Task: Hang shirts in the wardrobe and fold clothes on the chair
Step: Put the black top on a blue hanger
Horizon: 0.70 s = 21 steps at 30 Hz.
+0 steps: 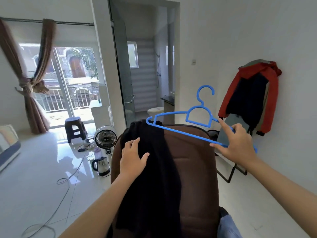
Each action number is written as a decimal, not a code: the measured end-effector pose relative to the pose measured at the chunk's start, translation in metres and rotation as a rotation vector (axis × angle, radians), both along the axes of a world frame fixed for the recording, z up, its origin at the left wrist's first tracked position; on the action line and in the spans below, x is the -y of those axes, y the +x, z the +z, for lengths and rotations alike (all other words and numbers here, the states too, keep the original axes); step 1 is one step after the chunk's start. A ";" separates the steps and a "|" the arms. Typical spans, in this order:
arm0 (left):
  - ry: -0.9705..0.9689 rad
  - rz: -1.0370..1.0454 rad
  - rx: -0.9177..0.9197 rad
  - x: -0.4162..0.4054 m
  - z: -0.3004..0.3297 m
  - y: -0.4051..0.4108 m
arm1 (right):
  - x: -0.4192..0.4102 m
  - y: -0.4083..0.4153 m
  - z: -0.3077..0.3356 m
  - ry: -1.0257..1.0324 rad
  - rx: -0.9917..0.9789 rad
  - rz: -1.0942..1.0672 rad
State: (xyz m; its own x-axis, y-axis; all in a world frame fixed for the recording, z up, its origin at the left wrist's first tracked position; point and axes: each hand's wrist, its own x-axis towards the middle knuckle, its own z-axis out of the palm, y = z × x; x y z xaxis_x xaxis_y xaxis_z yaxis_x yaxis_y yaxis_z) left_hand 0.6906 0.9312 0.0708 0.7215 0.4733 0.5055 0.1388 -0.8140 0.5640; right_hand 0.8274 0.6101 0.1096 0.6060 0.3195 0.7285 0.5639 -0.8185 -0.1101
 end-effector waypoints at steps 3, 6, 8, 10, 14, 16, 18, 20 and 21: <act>-0.108 0.030 -0.023 -0.005 -0.005 0.030 | 0.007 0.028 -0.010 0.008 -0.008 -0.012; -0.207 0.071 -0.029 -0.009 -0.009 0.052 | 0.012 0.045 -0.018 0.033 -0.007 -0.014; -0.274 0.086 -0.016 -0.011 -0.011 0.063 | 0.014 0.054 -0.023 0.039 -0.006 -0.007; -0.326 0.106 -0.010 -0.014 -0.012 0.071 | 0.014 0.058 -0.026 0.041 -0.018 0.000; -0.285 0.165 0.018 -0.014 -0.014 0.074 | 0.010 0.059 -0.029 0.039 -0.078 0.042; -0.230 0.239 0.047 -0.016 -0.013 0.075 | 0.008 0.059 -0.032 0.018 -0.099 0.053; -0.241 0.273 0.070 -0.021 -0.008 0.078 | 0.004 0.059 -0.034 -0.004 -0.096 0.061; -0.262 0.249 0.075 -0.029 -0.004 0.082 | 0.000 0.057 -0.036 -0.015 -0.087 0.072; -0.264 0.224 0.072 -0.032 -0.003 0.083 | -0.002 0.056 -0.038 -0.014 -0.085 0.077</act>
